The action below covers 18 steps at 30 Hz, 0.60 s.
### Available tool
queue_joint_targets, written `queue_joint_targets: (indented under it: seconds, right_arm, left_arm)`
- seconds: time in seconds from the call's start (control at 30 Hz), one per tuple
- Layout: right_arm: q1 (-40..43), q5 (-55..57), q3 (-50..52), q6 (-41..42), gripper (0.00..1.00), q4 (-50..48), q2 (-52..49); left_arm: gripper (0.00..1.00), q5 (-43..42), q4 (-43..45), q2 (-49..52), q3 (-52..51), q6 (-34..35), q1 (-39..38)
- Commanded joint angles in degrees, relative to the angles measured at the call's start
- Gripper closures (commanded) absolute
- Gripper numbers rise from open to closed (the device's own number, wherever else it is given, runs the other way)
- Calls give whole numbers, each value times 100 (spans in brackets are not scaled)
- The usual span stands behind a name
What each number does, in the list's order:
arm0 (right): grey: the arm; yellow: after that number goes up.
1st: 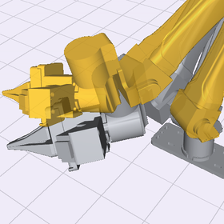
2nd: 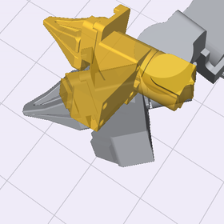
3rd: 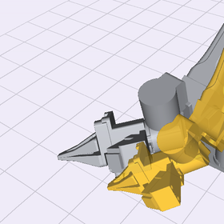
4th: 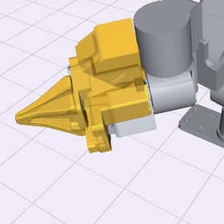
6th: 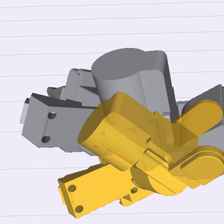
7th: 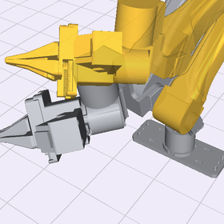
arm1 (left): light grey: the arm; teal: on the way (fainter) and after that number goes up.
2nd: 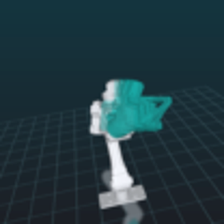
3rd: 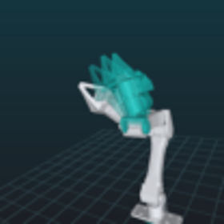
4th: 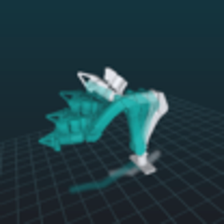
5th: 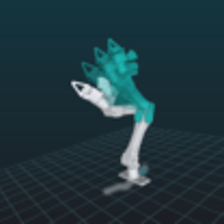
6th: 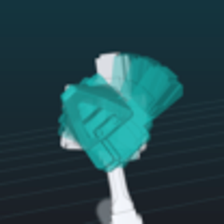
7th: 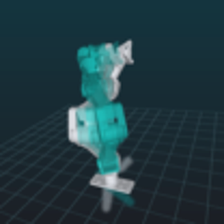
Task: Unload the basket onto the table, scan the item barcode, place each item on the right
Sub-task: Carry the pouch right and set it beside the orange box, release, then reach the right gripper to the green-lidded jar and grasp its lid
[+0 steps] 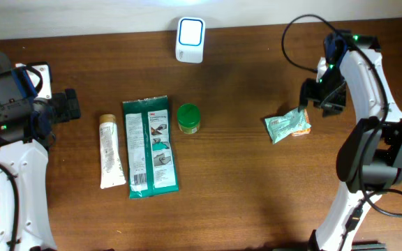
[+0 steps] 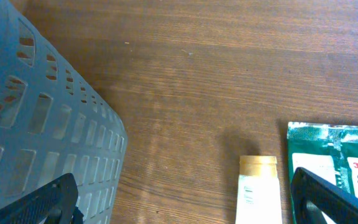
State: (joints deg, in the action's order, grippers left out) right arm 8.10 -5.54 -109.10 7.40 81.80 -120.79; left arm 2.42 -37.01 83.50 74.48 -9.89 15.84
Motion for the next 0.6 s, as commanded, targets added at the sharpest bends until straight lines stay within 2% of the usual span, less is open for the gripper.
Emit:
queue_joint_targets:
  seconds: [0.0,0.17,0.2,0.27,0.3,0.37,0.57]
  right_arm:
    - [-448,-538,-590,-417,37,162,352]
    - [-1506,-605,-758,-415,34,68,337]
    - [-1867,-605,-756,-413,23,-142,332]
    - [-2232,-608,-754,-413,14,-481,332]
    - [-2424,-608,-754,-415,0,-678,332]
    - [-2844,-608,-706,-516,2,-1071,326]
    - [-3746,-599,-557,-1996,2,-1672,50]
  left_arm:
    - [1,20,9,-81,79,-31,22]
    - [1,20,9,-81,79,-31,20]
    - [1,20,9,-81,79,-31,22]
    - [1,20,9,-81,79,-31,20]
    - [1,20,9,-81,79,-31,20]
    - [1,20,9,-81,79,-31,22]
    - [1,20,9,-81,79,-31,20]
